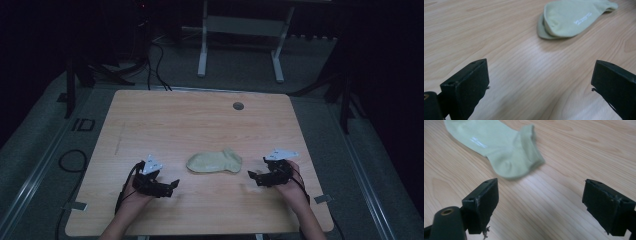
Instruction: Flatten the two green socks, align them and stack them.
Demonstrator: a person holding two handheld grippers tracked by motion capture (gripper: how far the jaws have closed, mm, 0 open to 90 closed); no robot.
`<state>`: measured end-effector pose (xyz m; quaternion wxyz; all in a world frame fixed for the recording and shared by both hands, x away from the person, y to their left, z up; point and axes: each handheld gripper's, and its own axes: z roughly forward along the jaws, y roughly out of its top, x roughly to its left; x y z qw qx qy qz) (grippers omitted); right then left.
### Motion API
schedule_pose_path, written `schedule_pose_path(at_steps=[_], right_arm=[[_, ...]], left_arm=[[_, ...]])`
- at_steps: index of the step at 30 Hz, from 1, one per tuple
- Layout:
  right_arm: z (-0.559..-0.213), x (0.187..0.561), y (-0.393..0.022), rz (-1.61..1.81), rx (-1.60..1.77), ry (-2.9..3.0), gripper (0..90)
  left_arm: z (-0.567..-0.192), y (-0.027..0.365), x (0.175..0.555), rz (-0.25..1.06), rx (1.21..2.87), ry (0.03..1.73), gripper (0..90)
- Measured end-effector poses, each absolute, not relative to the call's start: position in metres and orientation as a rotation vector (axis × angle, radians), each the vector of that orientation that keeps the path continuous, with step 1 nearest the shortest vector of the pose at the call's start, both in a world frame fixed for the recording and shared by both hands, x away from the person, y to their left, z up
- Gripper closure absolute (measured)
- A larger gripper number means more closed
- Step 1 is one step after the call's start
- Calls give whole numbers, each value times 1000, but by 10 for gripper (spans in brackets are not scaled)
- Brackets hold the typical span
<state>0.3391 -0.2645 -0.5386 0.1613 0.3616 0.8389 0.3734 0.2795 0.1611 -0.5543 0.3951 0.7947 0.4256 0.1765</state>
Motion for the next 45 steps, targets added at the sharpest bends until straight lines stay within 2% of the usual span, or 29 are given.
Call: schedule_pose_path(at_steps=[14, 30, 45], right_arm=[[-547, 326, -299, 1005, 1131, 2338, 133], [-548, 301, -330, 1012, 1213, 2266, 136], [-549, 283, -358, 1048, 1338, 2110, 138]], left_arm=[[-554, 195, 262, 479, 1989, 1133, 17], [-559, 239, 235, 526, 1922, 1269, 17], [-562, 263, 220, 575, 1772, 1378, 18]])
